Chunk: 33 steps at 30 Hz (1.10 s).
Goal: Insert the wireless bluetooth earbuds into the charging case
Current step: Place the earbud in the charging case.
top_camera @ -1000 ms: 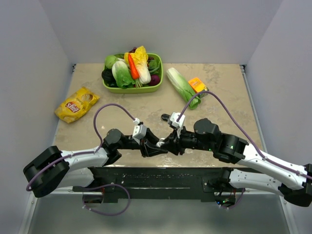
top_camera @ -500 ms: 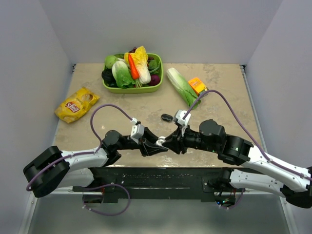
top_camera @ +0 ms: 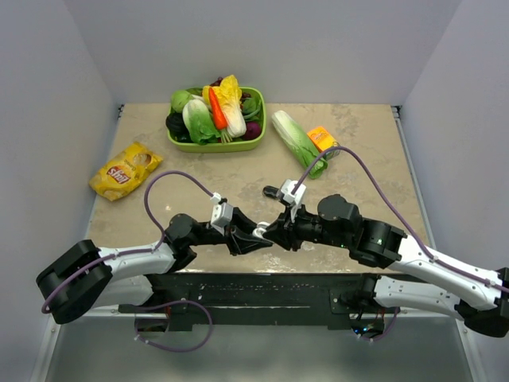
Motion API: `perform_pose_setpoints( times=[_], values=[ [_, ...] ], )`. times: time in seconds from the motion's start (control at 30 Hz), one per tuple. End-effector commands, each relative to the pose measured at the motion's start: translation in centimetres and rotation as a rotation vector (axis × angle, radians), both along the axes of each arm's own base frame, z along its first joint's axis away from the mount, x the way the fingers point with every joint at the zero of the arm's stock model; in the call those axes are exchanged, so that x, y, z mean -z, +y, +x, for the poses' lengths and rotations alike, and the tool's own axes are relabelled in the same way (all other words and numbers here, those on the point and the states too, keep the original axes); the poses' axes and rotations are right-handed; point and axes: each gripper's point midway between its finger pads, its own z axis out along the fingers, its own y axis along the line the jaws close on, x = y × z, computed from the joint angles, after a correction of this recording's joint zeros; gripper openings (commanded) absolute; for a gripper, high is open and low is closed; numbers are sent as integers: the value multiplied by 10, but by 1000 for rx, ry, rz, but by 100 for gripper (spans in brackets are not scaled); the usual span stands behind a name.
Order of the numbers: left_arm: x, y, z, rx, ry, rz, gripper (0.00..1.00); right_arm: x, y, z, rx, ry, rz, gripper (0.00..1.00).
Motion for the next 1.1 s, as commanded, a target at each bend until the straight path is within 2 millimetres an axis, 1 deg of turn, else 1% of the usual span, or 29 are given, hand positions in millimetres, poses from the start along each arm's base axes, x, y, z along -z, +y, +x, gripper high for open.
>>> perform_pose_setpoints(
  times=[0.0, 0.1, 0.23, 0.4, 0.43, 0.63, 0.83, 1.07],
  values=[
    [-20, 4, -8, 21, -73, -71, 0, -9, 5, 8, 24, -24, 27, 25],
    [-21, 4, -8, 21, -76, -72, 0, -11, 5, 8, 23, -29, 35, 21],
    [-19, 4, -9, 27, -74, -68, 0, -13, 7, 7, 11, -36, 44, 8],
    [-17, 3, -13, 56, -78, -57, 0, -12, 6, 8, -6, -62, 5, 1],
    [-17, 3, -15, 64, -79, -57, 0, -13, 6, 6, -23, -62, 2, 0],
    [-18, 3, -20, 97, -86, -61, 0, -10, 7, -2, -87, -65, -28, 0],
    [-17, 4, -24, 120, -88, -61, 0, -12, 7, -14, -147, -58, -19, 0],
    [-16, 4, -26, 133, -96, -59, 0, -13, 3, -18, -166, -51, -47, 0]
  ],
)
